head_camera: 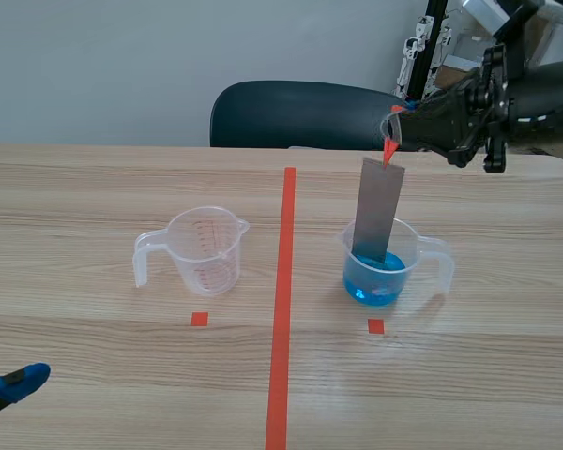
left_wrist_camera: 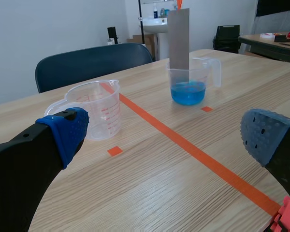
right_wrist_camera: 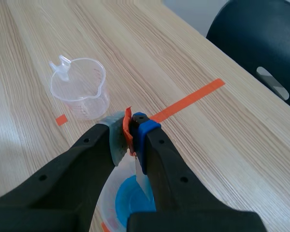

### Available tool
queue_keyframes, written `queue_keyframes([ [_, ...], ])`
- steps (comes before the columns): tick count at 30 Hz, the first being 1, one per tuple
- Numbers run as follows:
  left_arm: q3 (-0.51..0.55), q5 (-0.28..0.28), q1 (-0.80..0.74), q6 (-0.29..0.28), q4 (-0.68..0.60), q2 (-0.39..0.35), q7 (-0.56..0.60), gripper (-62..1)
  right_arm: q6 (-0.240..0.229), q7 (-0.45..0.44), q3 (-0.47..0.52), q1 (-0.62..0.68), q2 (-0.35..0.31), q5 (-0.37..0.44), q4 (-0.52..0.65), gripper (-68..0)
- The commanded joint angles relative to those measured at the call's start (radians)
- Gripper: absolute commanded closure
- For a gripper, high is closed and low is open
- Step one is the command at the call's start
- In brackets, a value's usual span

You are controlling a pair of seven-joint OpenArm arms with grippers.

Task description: Do the redox reaction experiment. raise the plate out of the solution

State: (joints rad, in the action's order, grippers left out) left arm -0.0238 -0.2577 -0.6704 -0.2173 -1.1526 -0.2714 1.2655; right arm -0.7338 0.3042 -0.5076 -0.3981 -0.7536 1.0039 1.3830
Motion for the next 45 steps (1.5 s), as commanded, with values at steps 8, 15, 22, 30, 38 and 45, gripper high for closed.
queue_keyframes([
  [8, 0.006, 0.010, -0.011, -0.002, -0.021, 0.007, 0.016, -62.3, -0.012, 0.017, 0.024, -0.015, -0.071, 0.083, 0.103, -0.4],
  [15, 0.005, 0.057, -0.011, -0.002, -0.046, -0.027, -0.051, -62.3, -0.012, 0.057, 0.058, -0.015, -0.093, 0.138, 0.115, -0.4],
  [22, 0.005, 0.064, -0.011, -0.006, -0.126, -0.081, -0.105, -62.3, -0.012, 0.056, 0.083, -0.015, -0.150, 0.183, 0.140, -0.4],
  [30, -0.001, 0.113, -0.011, -0.018, -0.209, -0.146, -0.196, -62.3, -0.012, 0.056, 0.097, -0.015, -0.207, 0.240, 0.180, -0.4],
  [38, -0.001, 0.183, -0.008, -0.066, -0.313, -0.228, -0.319, -62.3, -0.012, 0.056, 0.097, -0.016, -0.252, 0.269, 0.217, -0.4],
  [45, -0.001, 0.284, -0.008, -0.093, -0.414, -0.321, -0.381, -62.3, -0.012, 0.056, 0.103, -0.021, -0.304, 0.362, 0.225, -0.4],
])
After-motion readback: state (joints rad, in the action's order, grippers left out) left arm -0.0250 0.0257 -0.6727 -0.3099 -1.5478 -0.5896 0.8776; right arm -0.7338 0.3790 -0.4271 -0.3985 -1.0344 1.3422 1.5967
